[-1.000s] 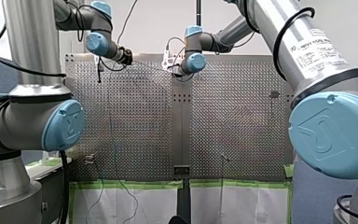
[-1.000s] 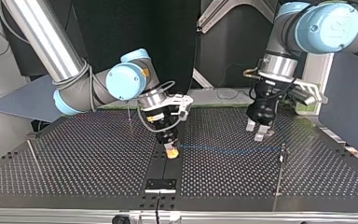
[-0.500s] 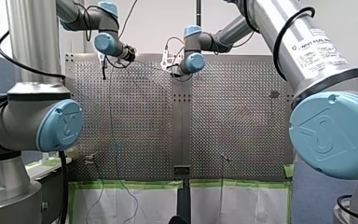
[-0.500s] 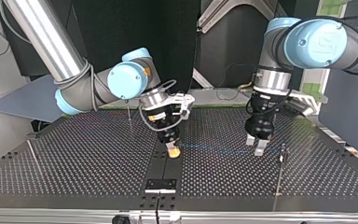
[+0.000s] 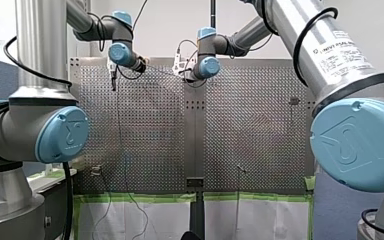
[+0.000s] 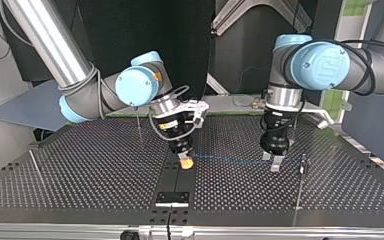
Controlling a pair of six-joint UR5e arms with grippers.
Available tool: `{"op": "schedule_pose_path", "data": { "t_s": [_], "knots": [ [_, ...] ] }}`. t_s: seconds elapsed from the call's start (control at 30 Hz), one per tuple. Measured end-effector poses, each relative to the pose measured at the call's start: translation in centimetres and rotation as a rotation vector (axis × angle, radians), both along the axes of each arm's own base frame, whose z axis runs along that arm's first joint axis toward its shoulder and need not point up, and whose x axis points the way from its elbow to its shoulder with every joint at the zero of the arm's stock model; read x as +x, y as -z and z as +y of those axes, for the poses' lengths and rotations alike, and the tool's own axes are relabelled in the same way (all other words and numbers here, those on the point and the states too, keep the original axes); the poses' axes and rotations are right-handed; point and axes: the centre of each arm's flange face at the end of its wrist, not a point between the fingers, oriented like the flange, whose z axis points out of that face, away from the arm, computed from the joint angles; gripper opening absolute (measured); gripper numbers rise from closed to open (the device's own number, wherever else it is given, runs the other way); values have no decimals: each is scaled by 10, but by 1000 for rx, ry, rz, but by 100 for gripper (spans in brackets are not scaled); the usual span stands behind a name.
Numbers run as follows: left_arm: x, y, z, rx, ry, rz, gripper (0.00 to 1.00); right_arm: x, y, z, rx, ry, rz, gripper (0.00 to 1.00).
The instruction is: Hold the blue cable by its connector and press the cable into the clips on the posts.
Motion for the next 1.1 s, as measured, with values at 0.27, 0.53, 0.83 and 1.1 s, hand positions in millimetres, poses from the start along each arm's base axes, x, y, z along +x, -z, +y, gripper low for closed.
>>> {"op": "schedule_pose_path", "data": {
  "t_s": [0.27, 0.53, 0.83, 1.1],
  "knots": [
    [16, -2, -11, 15, -11, 12, 100, 0, 0, 0, 0, 0, 0, 0],
    [26, 8, -11, 37, -56, 28, 100, 0, 1, 0, 1, 0, 1, 0],
    [28, 8, -6, 42, -83, 27, 100, 0, 1, 0, -3, 0, 5, 0],
    [27, 4, -4, 45, -80, 19, 54, 0, 2, 0, -2, 0, 7, 0]
  ]
}}
